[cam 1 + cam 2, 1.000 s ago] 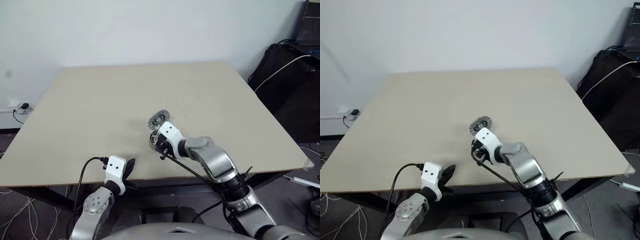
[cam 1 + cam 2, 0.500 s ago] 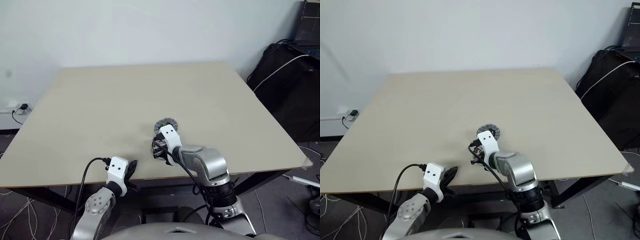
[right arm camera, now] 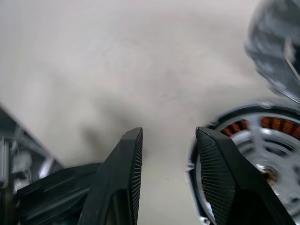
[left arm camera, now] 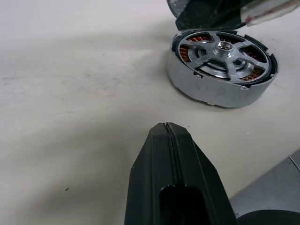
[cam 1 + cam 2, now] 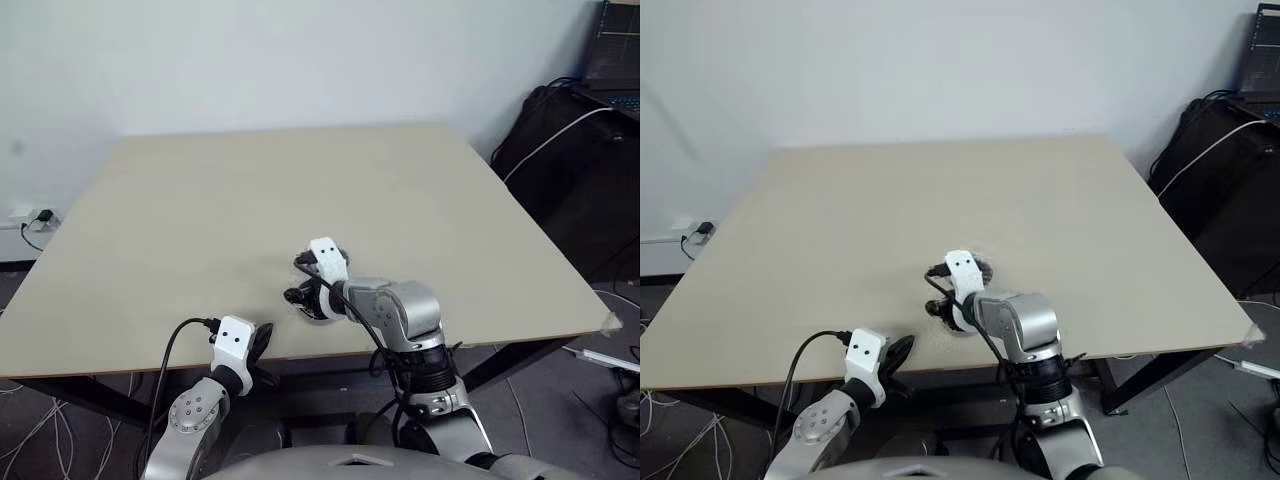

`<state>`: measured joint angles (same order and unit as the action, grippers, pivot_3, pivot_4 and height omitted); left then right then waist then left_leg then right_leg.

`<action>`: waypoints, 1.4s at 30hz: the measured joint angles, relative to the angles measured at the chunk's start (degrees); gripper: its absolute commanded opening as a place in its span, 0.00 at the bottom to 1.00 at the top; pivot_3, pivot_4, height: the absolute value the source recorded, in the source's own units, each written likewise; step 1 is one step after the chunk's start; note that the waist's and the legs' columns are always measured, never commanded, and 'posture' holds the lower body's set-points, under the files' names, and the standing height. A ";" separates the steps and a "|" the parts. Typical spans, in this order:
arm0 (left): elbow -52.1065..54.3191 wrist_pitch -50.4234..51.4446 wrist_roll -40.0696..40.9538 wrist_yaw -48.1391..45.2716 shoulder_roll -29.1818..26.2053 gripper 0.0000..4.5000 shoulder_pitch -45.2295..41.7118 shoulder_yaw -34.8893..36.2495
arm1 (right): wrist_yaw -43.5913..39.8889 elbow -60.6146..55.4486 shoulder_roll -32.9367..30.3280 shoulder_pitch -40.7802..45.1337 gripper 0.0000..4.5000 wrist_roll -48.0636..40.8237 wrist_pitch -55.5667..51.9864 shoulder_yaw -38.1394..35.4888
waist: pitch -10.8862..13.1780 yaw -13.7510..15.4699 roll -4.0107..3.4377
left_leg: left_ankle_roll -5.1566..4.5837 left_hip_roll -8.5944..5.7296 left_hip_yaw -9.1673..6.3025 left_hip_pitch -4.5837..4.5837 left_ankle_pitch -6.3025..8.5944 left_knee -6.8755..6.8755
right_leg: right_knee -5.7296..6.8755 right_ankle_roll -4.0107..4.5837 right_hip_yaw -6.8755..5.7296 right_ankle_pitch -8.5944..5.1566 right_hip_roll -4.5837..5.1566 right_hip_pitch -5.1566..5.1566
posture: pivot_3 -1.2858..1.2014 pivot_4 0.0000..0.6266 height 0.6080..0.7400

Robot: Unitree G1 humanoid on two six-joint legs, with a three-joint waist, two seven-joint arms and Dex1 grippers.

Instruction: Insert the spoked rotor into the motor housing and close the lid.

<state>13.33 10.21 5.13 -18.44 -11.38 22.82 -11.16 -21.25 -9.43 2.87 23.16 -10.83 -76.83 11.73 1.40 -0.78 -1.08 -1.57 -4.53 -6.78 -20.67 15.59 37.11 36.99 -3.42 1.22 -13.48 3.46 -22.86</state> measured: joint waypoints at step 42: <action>-0.01 -0.56 0.02 0.80 0.72 0.00 -0.30 -0.01 | -38.35 10.73 -36.09 7.06 0.02 30.24 63.06 32.90 | 0.34 2.31 0.60 | -0.05 0.07 0.04 0.07 0.01 0.22 | -0.10 -0.32 -0.04 -0.08 0.02 0.23 | 0.52 0.00 1.00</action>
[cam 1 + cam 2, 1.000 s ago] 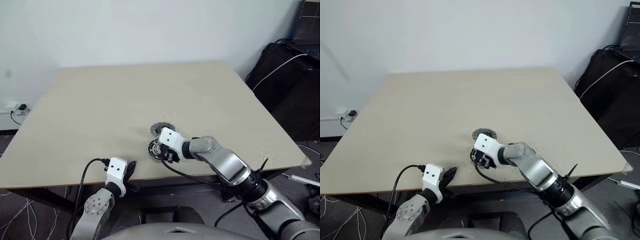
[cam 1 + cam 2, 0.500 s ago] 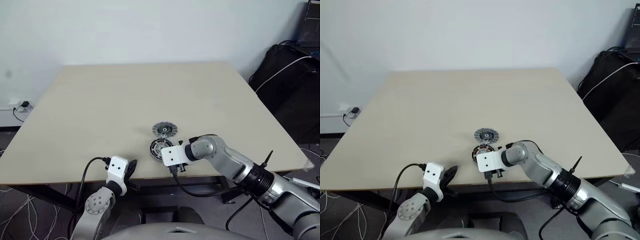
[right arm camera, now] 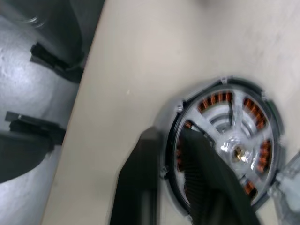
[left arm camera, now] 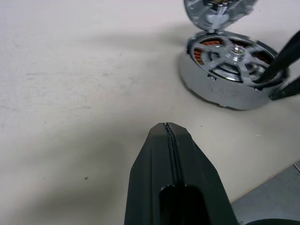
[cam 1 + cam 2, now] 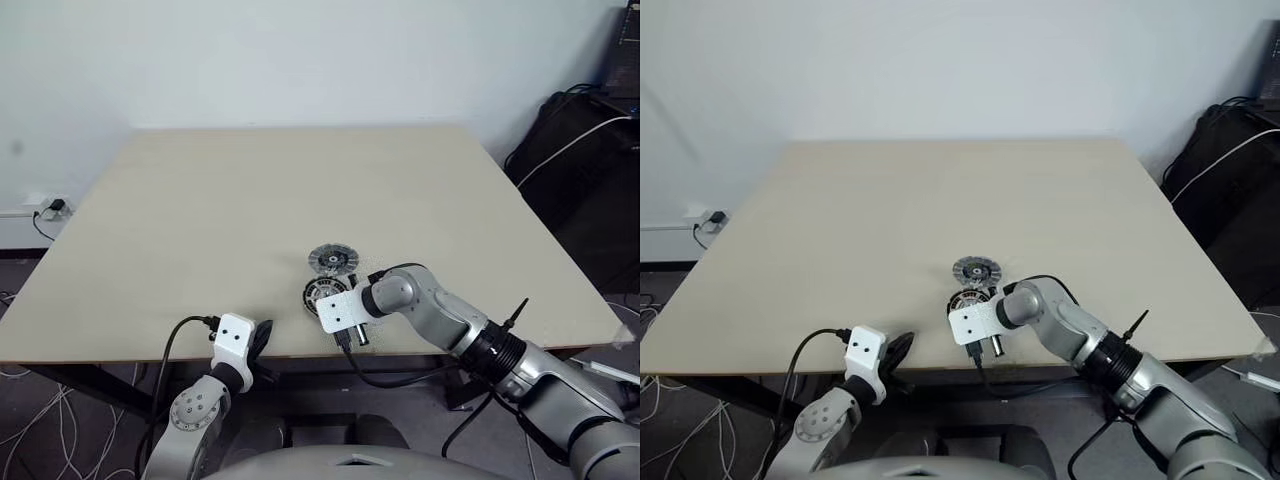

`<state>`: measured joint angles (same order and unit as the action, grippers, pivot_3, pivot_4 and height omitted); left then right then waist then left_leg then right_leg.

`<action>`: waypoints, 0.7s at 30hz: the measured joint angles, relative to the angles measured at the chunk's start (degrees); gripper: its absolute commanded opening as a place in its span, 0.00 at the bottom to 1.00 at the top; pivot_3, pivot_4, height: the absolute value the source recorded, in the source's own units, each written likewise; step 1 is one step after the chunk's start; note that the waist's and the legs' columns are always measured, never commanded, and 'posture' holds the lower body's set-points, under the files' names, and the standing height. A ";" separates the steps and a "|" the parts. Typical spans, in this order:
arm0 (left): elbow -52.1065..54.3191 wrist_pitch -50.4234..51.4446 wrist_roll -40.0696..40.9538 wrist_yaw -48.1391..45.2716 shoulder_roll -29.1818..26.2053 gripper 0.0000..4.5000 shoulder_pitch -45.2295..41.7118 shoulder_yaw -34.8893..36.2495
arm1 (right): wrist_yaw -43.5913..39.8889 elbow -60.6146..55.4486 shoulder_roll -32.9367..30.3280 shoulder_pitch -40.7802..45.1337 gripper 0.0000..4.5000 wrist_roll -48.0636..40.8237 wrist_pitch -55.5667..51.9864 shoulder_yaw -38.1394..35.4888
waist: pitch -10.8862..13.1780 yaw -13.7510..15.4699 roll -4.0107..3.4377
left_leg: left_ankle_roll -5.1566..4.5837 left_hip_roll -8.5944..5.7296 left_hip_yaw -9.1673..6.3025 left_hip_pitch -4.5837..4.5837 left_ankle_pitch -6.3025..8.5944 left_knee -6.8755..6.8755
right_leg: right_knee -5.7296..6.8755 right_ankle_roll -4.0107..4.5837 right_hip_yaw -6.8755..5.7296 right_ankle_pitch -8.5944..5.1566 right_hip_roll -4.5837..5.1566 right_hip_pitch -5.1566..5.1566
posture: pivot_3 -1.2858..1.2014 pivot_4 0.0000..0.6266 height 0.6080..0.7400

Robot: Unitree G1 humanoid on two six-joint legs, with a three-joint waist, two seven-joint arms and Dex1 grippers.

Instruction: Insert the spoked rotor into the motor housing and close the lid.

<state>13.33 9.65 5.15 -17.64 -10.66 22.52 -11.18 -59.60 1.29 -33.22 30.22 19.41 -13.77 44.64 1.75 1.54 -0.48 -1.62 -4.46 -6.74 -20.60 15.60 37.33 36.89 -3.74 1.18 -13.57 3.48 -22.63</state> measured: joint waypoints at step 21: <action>-0.09 -0.17 0.04 -0.07 0.17 0.00 0.32 -0.13 | 12.02 -19.19 18.55 -11.64 0.01 -9.05 -52.85 -18.55 | 0.01 0.25 -0.02 | 0.02 -0.04 -0.01 -0.20 0.05 0.01 | 0.02 0.29 0.04 0.20 0.04 -0.19 | 0.52 0.00 1.00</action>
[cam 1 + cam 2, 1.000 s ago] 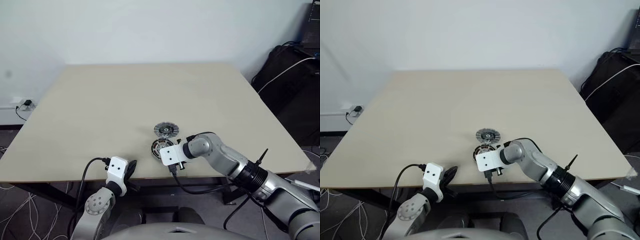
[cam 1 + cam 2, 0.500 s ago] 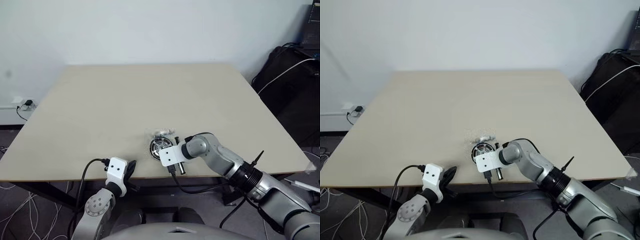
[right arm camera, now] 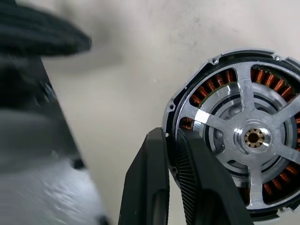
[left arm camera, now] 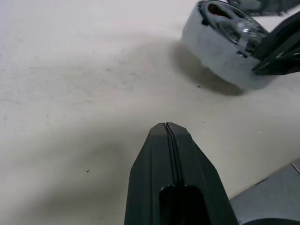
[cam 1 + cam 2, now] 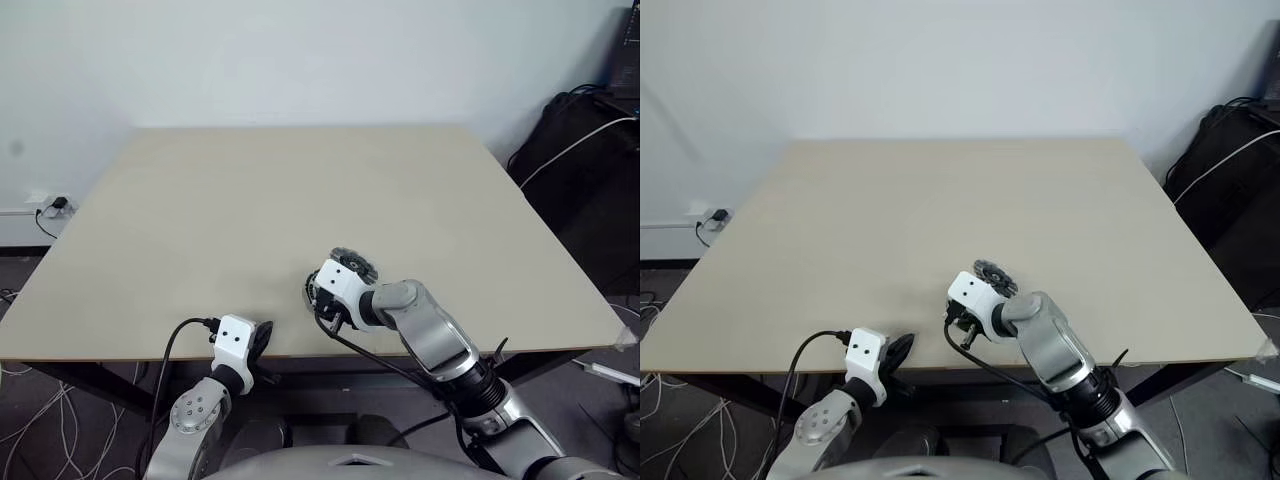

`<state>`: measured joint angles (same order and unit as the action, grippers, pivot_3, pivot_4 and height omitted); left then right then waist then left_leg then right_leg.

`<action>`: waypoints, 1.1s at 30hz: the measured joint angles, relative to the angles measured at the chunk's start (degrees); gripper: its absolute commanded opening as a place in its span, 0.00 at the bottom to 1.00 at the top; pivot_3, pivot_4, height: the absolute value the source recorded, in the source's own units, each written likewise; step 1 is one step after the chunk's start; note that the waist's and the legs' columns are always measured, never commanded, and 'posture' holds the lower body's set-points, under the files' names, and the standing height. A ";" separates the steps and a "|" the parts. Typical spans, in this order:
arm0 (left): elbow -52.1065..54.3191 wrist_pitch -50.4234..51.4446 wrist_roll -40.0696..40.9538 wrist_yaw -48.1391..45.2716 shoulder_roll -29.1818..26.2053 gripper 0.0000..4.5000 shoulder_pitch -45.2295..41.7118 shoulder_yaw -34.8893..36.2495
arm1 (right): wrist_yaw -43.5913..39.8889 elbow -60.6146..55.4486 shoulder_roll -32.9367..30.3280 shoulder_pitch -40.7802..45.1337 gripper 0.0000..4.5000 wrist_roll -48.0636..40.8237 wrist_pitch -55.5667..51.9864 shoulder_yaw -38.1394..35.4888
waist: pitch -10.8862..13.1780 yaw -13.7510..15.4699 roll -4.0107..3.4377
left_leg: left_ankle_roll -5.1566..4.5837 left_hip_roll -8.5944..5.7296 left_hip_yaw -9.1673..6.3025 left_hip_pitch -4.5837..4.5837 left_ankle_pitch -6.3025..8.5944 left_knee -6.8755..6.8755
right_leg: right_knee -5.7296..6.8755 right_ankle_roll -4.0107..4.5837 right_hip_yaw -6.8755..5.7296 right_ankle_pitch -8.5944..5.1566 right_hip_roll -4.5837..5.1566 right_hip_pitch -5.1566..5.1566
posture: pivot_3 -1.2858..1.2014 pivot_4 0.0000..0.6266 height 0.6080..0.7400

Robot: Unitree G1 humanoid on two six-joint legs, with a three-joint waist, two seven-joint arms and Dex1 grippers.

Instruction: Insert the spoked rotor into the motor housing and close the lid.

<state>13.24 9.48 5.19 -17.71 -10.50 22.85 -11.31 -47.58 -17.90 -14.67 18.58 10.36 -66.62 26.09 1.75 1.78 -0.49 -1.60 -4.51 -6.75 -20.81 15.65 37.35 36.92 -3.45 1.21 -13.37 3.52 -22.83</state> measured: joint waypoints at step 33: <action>-0.72 0.01 -0.02 -0.99 0.02 0.00 0.09 -0.39 | 33.76 14.27 24.17 5.63 0.43 -15.29 -13.35 -23.09 | -0.22 -2.29 -0.72 | 0.23 -0.06 0.01 0.14 -0.10 -0.11 | 0.08 -0.34 -0.04 -0.13 -0.09 0.07 | 0.52 0.00 1.00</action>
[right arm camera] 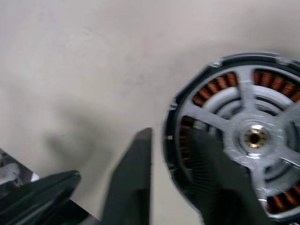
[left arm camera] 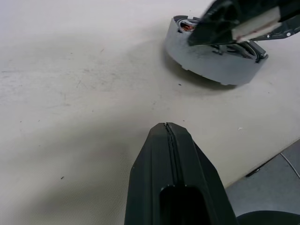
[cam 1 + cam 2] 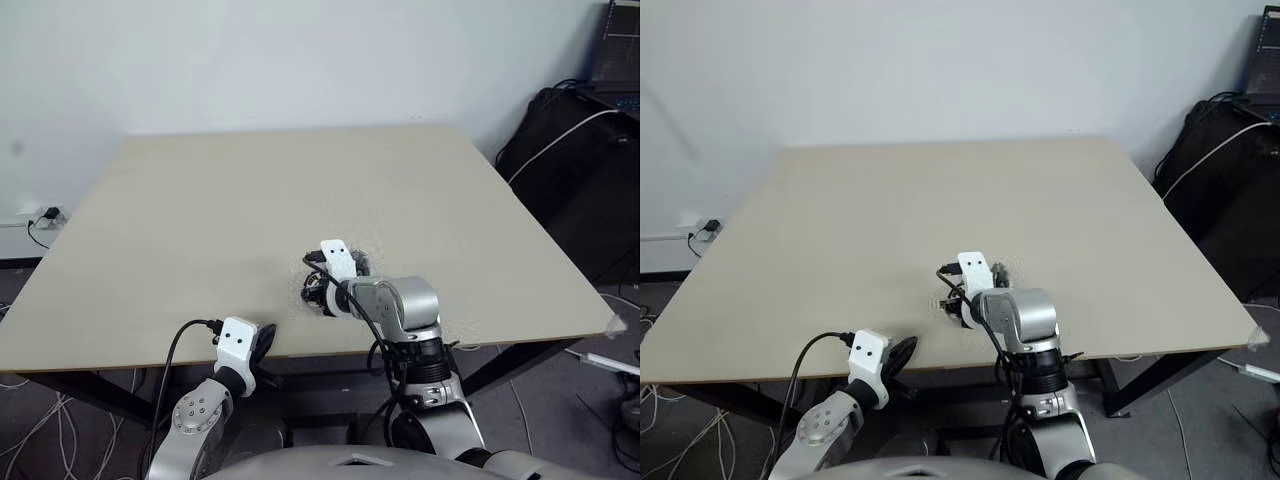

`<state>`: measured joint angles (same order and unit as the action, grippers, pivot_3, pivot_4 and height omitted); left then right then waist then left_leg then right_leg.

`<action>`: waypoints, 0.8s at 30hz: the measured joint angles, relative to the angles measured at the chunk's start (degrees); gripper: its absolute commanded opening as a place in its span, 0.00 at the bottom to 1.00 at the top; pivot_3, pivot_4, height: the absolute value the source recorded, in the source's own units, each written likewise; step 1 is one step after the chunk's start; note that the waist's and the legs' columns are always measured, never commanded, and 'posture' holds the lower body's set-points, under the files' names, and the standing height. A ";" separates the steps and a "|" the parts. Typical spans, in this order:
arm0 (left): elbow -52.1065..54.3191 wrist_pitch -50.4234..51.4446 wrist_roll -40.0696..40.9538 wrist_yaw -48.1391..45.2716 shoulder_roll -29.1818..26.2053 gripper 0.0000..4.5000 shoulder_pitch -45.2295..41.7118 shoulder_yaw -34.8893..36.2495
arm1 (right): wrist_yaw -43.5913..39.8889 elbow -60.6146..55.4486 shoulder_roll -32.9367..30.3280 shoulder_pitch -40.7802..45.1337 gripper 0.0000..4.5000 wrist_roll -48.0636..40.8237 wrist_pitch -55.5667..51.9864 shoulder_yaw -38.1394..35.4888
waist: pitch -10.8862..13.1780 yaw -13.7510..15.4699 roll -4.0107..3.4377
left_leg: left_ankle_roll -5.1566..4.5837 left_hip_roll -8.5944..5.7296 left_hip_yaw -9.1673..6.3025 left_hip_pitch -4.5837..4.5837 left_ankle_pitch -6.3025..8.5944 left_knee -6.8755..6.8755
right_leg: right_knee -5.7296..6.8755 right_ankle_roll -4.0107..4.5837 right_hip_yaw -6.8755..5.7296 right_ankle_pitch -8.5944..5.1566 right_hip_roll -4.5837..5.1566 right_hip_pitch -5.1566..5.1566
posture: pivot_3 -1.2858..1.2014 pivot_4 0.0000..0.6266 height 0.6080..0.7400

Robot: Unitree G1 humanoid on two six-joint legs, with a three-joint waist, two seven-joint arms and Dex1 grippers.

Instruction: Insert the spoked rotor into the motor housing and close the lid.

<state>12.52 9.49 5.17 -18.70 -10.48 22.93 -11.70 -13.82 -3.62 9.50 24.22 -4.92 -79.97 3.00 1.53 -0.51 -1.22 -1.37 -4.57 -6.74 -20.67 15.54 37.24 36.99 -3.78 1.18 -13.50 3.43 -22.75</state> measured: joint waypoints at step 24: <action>0.01 0.18 0.25 -0.28 -0.71 0.00 0.11 0.00 | 11.98 -5.81 0.32 1.35 0.01 -38.35 4.54 -21.70 | 0.07 -0.34 -0.15 | -0.24 0.06 -0.04 -0.04 -0.12 -0.16 | -0.06 0.03 0.05 -0.01 0.09 -0.10 | 0.52 0.00 1.00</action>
<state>12.53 9.67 5.43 -18.98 -11.19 23.05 -11.70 -1.84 -9.43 9.82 25.56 -43.27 -75.43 -18.70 1.61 -0.85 -1.36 -1.60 -4.50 -6.78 -20.70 15.43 37.07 36.93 -3.75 1.23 -13.51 3.52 -22.85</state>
